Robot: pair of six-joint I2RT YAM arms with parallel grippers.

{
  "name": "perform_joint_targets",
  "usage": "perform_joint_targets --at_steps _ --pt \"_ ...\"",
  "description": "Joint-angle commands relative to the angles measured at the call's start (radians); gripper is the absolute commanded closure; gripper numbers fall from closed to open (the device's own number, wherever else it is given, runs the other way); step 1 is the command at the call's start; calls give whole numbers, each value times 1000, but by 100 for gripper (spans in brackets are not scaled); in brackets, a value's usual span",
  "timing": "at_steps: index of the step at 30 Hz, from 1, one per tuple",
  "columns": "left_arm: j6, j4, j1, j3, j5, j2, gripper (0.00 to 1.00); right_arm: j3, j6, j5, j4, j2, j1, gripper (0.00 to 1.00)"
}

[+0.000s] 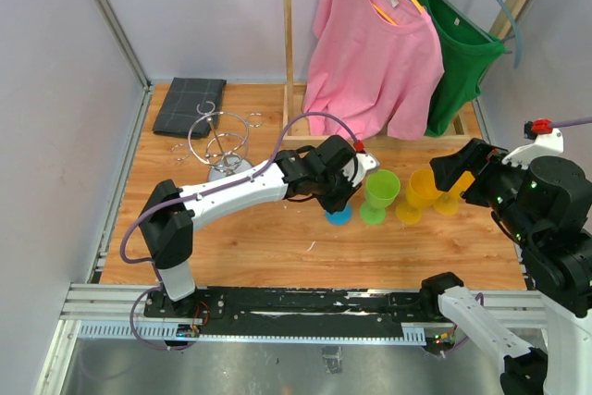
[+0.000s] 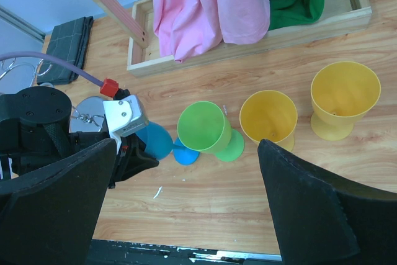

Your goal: Take the wine glass off the wine glass rack

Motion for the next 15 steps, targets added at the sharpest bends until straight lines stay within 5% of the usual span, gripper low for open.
perform_joint_targets --at_steps 1,3,6,15 --pt "-10 13 -14 21 38 13 64 20 -11 23 -7 -7 -18 2" --pt "-10 13 -13 23 40 5 42 19 -12 22 -6 -4 -18 2" --pt "-6 11 -14 30 35 -3 25 19 -12 21 0 -2 -18 2" --pt "3 -24 -14 111 19 -59 3 20 -13 14 24 -1 -18 2"
